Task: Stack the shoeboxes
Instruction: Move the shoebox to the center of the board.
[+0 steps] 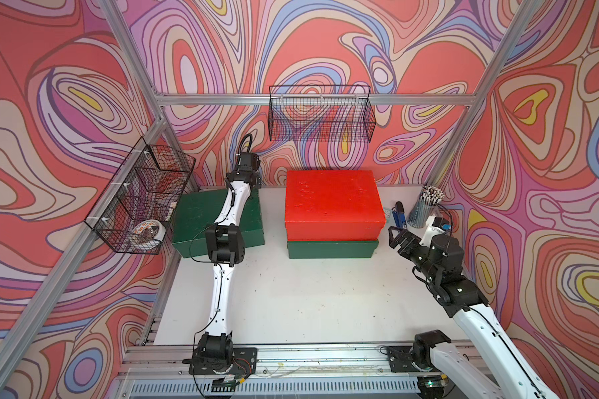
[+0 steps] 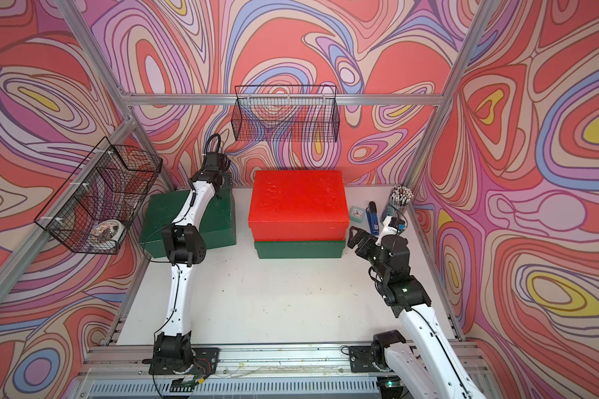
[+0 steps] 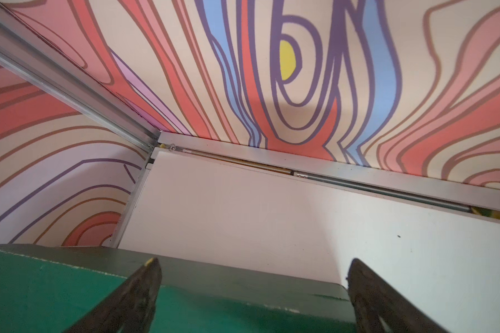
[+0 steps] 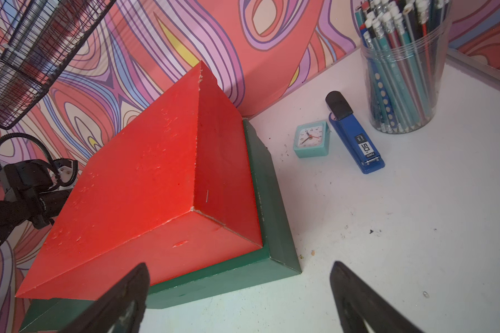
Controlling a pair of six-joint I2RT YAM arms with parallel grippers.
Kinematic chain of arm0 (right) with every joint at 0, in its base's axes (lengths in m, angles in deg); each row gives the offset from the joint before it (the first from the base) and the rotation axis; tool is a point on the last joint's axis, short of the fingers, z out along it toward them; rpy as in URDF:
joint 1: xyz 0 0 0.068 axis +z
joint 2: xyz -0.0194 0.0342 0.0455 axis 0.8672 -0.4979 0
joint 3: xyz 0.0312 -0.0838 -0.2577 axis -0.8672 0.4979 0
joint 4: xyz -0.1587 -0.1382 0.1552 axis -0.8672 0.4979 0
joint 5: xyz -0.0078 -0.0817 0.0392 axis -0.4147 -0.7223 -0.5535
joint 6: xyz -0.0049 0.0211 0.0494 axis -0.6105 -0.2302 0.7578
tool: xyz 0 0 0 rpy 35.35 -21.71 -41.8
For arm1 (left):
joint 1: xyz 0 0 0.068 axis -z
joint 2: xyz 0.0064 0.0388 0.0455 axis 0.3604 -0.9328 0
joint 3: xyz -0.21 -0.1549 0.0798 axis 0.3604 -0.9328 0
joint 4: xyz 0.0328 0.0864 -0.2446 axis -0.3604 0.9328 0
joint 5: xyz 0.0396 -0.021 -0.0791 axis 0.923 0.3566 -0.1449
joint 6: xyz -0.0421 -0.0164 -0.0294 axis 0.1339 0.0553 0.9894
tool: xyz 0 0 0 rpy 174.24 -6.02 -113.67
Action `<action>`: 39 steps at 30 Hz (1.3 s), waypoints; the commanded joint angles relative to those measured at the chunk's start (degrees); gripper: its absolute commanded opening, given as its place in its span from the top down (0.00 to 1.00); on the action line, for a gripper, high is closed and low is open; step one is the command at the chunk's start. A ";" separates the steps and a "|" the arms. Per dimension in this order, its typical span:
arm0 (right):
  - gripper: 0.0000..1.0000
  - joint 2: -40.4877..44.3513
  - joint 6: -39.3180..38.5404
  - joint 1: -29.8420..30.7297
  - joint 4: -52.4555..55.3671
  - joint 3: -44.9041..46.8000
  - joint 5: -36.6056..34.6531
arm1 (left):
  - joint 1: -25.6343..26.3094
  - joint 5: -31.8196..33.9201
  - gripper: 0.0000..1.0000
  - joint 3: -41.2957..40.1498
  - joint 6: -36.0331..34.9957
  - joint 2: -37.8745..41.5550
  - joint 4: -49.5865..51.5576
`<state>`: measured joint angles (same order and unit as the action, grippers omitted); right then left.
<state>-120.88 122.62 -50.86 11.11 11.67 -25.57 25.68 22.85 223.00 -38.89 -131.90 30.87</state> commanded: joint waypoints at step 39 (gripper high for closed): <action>0.02 16.60 -0.73 -0.27 11.47 -0.82 10.46 | 4.18 -28.30 0.07 -97.67 29.15 65.80 -20.87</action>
<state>-104.31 122.55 -50.86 22.06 12.09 -17.98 27.73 -2.70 130.91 -14.08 -67.90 4.01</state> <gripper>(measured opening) 0.985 0.927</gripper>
